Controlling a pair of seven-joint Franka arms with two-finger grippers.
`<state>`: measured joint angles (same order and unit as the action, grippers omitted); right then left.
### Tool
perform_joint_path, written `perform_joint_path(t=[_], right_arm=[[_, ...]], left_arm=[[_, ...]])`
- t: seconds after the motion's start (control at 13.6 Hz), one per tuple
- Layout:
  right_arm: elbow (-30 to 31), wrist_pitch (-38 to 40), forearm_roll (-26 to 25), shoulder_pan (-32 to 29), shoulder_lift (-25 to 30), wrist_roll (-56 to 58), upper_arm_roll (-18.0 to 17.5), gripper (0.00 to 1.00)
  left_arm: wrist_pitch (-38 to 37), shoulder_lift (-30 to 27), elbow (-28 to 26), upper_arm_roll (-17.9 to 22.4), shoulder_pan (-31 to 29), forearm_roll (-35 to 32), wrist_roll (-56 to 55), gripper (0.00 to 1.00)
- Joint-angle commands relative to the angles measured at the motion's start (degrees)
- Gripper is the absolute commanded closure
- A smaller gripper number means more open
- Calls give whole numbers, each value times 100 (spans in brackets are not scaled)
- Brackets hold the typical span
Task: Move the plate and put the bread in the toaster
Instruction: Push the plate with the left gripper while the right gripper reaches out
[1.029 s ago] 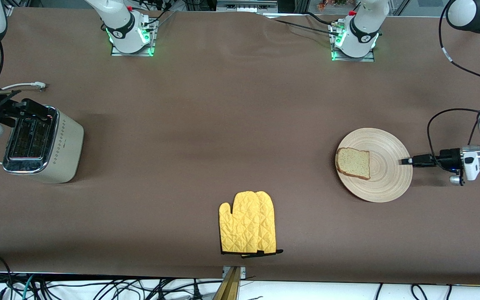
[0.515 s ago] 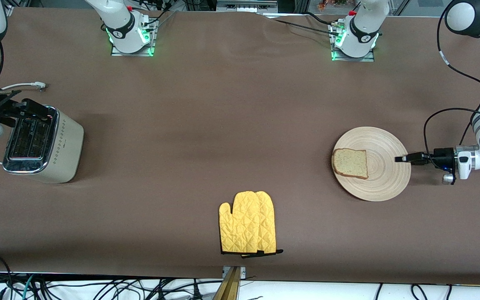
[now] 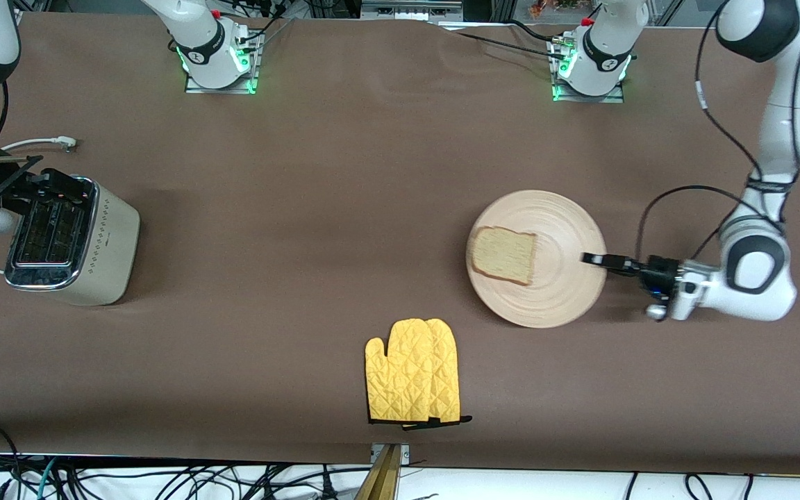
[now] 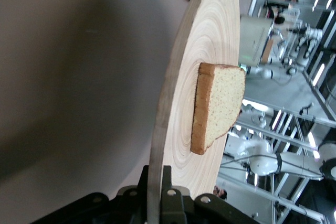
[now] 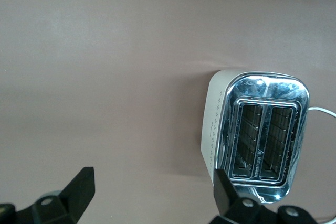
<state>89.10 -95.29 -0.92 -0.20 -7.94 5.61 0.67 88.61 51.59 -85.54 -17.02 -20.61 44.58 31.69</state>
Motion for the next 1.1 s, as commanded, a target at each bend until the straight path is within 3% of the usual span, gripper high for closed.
perform_joint_path(t=[0.0, 0.22, 0.44, 0.51, 0.59, 0.74, 0.88, 1.03], right_arm=[[-121, 37, -92, -24, -120, -78, -31, 0], [-77, 55, -101, 10, -251, -78, -31, 0], [-77, 46, -22, 133, -480, -113, -67, 0], [-68, 46, 4, 212, -559, -269, -75, 0], [-68, 37, 118, 378, -629, -506, -75, 0], [-77, -33, 591, 625, -813, -850, -75, 0], [-103, -225, 1179, 940, -998, -1209, -75, 0], [-104, -620, 1244, 1406, -1200, -1833, -75, 0]], left_arm=[[215, 166, 108, 59, 1020, 796, -5, 100], [1576, 272, 64, 59, 1926, 956, 31, 100], [1967, 422, 64, 59, 2201, 974, 171, 100], [1967, 413, 46, 59, 2210, 983, 171, 11], [1932, 361, 29, 59, 2175, 974, 145, 0], [1757, 21, 2, 137, 2069, 799, 92, 0], [1476, -463, 54, 383, 1974, -242, -4, 0], [967, -763, 116, 436, 1561, -1139, -197, 0]])
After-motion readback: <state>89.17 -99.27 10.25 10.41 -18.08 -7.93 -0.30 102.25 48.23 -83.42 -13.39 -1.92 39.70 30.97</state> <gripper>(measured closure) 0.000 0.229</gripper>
